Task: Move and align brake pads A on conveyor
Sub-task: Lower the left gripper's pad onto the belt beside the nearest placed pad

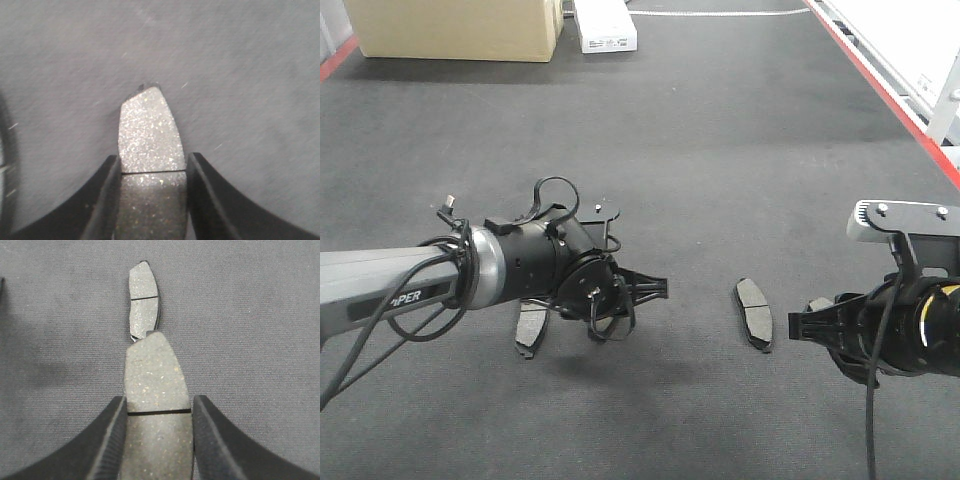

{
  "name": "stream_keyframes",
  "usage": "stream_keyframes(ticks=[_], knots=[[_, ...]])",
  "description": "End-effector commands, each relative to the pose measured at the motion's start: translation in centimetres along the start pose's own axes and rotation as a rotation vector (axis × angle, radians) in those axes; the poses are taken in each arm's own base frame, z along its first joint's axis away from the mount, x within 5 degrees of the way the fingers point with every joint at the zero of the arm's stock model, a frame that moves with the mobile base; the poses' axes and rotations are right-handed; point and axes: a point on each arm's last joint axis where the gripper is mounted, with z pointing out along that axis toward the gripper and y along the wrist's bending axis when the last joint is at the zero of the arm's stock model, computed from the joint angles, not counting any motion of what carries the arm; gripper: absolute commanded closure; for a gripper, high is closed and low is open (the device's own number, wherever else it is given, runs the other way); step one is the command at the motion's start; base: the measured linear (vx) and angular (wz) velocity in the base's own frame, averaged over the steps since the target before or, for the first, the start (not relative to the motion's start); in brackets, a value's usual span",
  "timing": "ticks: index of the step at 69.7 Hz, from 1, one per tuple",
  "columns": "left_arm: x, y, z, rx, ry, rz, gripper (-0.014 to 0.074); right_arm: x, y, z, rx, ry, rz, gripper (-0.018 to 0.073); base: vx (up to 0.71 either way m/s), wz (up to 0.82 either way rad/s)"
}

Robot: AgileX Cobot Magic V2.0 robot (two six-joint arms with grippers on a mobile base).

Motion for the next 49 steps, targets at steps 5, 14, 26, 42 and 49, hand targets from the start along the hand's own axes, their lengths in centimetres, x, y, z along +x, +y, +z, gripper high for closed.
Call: stream_keyframes(ticks=[5, 14, 26, 42, 49], knots=[[-2.0, -1.3, -2.3, 0.125, -0.118, -0.06, 0.0443, -1.3, 0.3, -1.2, -0.039, -0.101, -0.013, 0.0405, 0.0, 0.0], [-1.8, -1.0, -1.7, 0.104, -0.101, -0.115, 0.0443, -1.3, 0.3, -1.2, -0.039, -0.101, -0.013, 0.0405, 0.0, 0.0], [-1.9, -0.9, -1.6, 0.097, -0.108, -0.12, 0.0443, -1.3, 0.3, -1.2, -0.039, -0.101, -0.013, 0.0405, 0.0, 0.0], [-2.0, 0.0, -1.6, 0.003, -0.123, -0.159, 0.0443, -1.3, 0.3, -1.2, -0.039, -0.101, -0.013, 0.0405, 0.0, 0.0], [-2.0, 0.2, -1.6, -0.018, -0.124, -0.156, 0.0443, -1.3, 0.3, -1.2, -0.039, -0.101, -0.013, 0.0405, 0.0, 0.0]])
